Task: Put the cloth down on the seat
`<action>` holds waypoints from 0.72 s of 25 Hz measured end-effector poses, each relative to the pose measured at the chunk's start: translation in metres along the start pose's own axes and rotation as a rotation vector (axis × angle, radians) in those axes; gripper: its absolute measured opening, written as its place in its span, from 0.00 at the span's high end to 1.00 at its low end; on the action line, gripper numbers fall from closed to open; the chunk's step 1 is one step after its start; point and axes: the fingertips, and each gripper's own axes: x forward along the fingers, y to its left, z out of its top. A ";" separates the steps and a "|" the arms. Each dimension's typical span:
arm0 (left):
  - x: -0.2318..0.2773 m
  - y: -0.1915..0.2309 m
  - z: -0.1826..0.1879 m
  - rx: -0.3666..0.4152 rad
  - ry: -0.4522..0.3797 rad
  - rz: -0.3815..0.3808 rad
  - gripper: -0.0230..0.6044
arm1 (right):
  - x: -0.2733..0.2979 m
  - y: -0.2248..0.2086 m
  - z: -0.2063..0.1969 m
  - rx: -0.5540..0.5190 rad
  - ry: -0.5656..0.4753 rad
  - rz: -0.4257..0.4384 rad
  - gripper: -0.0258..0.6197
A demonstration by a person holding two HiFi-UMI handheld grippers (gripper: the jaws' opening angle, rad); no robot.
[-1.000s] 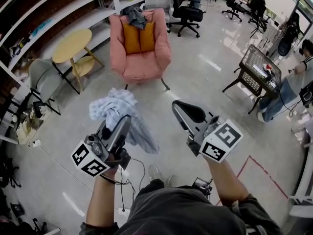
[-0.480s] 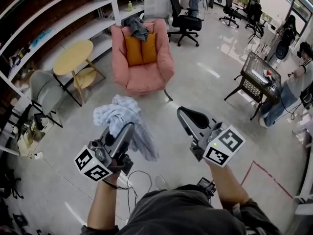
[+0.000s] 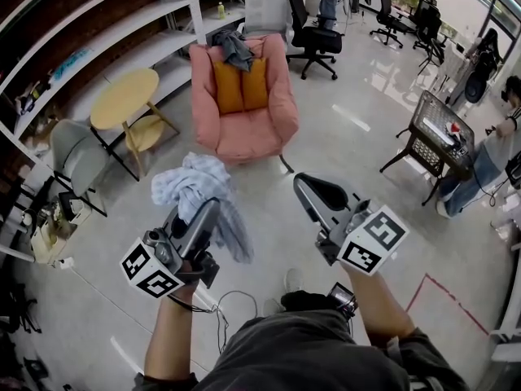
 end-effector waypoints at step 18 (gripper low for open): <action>0.091 0.136 -0.011 0.002 0.004 0.080 0.90 | 0.091 -0.147 -0.022 0.049 0.023 0.059 0.94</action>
